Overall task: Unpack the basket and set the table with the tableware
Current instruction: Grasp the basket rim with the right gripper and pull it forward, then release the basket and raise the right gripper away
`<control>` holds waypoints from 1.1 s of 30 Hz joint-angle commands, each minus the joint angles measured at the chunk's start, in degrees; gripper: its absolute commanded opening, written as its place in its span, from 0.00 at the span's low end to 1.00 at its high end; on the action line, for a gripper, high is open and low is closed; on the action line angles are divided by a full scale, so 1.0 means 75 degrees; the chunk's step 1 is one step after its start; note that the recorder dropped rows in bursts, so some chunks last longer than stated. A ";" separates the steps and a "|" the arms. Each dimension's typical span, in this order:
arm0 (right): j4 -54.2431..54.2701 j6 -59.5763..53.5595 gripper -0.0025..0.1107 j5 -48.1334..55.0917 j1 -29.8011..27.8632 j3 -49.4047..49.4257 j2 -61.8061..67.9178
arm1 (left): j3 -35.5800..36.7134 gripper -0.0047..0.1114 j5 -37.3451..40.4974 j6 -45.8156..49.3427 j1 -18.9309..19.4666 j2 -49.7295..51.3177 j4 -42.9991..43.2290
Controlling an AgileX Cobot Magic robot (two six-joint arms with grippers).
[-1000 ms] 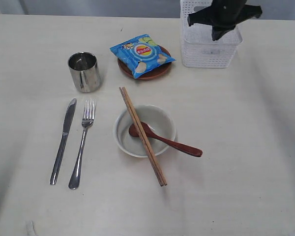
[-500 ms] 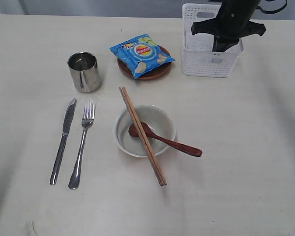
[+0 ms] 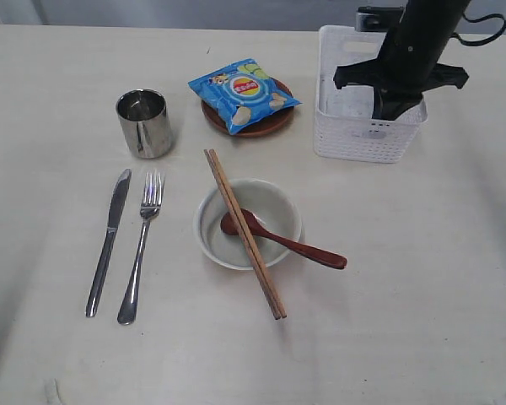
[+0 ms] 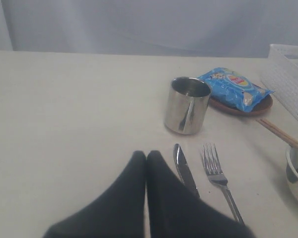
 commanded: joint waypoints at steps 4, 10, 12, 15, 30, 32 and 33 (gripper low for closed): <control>-0.0037 -0.0300 0.02 0.0103 0.0039 0.0132 -0.0648 | 0.0028 0.04 -0.0016 0.0023 -0.0035 -0.0027 0.0006; 0.0013 -0.0503 0.02 -0.0305 0.0413 0.0132 -0.0815 | 0.0028 0.04 -0.0016 0.0023 -0.0035 -0.0027 0.0006; 0.0009 -0.0550 0.02 -0.0668 0.0679 0.0132 -0.0732 | 0.0028 0.04 -0.0016 0.0023 -0.0035 -0.0027 0.0006; -0.0041 -0.0550 0.02 -0.1000 0.0927 0.0132 -0.0426 | 0.0028 0.04 -0.0016 0.0023 -0.0035 -0.0027 0.0006; 0.0153 -0.0888 0.02 -0.0260 0.1083 0.0132 -0.0285 | 0.0028 0.04 -0.0016 0.0023 -0.0035 -0.0027 0.0006; 0.0153 -0.0888 0.02 -0.0260 0.1083 0.0132 -0.0364 | 0.0028 0.04 -0.0016 0.0023 -0.0035 -0.0027 0.0006; 0.0153 -0.0888 0.02 -0.0260 0.1083 0.0132 -0.0409 | 0.0028 0.04 -0.0016 0.0023 -0.0035 -0.0027 0.0006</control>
